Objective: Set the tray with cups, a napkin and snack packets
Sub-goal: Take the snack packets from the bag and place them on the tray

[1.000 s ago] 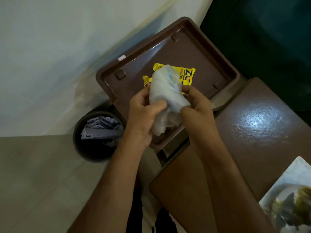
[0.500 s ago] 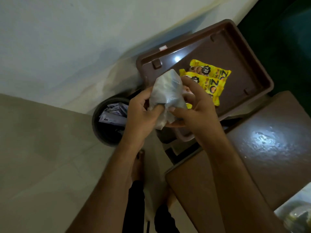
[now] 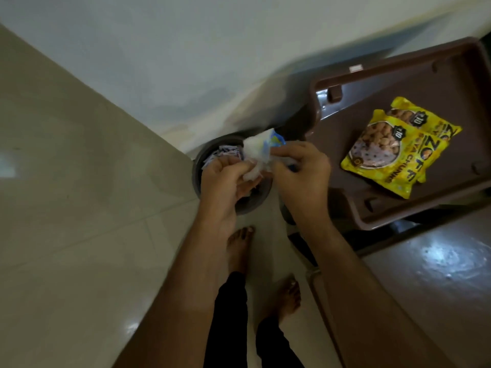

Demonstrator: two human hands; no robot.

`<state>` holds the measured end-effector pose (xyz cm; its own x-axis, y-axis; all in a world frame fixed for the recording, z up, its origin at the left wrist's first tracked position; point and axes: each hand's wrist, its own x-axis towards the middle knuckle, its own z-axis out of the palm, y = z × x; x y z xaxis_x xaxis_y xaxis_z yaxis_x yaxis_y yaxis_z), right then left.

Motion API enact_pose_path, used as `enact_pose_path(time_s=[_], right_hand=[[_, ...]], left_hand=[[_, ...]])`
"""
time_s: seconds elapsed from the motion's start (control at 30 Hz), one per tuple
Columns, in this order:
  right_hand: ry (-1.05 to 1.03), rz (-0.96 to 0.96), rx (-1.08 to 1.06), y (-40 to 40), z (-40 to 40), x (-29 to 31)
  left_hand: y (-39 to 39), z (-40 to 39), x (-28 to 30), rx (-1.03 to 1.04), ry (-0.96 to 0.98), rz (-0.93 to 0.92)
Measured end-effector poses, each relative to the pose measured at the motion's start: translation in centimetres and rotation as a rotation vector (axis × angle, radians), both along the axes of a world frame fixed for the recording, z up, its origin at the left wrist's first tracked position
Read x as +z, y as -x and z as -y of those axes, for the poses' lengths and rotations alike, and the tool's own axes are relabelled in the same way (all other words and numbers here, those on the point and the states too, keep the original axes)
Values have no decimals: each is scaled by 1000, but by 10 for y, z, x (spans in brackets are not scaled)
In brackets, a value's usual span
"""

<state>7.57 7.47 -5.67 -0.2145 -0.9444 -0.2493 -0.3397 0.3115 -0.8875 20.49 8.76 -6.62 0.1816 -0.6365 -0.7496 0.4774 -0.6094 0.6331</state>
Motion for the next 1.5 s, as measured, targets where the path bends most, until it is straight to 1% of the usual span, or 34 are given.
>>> enact_pose_path(time_s=[0.07, 0.1, 0.13, 0.2, 0.27, 0.37, 0.43, 0.57, 0.63, 0.73, 0.8, 0.93, 1.1, 1.23, 1.33, 1.4, 1.5], right_hand=[[-73, -78, 183, -18, -6, -10], [-97, -158, 289, -24, -9, -16], [-119, -265, 387, -30, -12, -23], [-167, -481, 513, -36, -11, -38], [-203, -608, 568, -37, -7, -52], [-224, -651, 578, -38, -2, -71], [-275, -638, 567, -39, -1, -83], [-354, -539, 459, -41, 0, -105], [-403, -506, 517, -41, 0, -113], [-489, -381, 532, -40, -1, -124], [-500, -362, 509, -37, -4, -129], [-473, -315, 458, -29, -12, -132], [-467, -332, 452, -24, -16, -135], [-404, -307, 457, -18, -17, -121], [-326, -326, 482, -13, -11, -99], [-229, -355, 505, -8, -8, -78], [-51, -374, 490, 3, -6, -40]], left_hand=[[-5, -2, -16, -5, -63, 60], [-5, -2, -24, 9, -96, 79], [-7, -3, -33, 25, -129, 89], [-12, -5, -49, 42, -185, 88], [-17, -9, -64, 20, -209, 109], [-26, -10, -82, -19, -215, 195], [-30, -8, -92, -46, -203, 230], [-32, -1, -111, -120, -185, 258], [-31, 4, -118, -194, -164, 289], [-30, 8, -124, -297, -163, 306], [-31, 7, -127, -337, -196, 298], [-28, 1, -130, -317, -217, 291], [-18, -1, -126, -355, -181, 330], [-5, 0, -112, -434, -128, 401], [7, 3, -91, -483, -38, 473], [16, 5, -72, -520, 56, 536], [31, 9, -38, -526, 195, 561]])
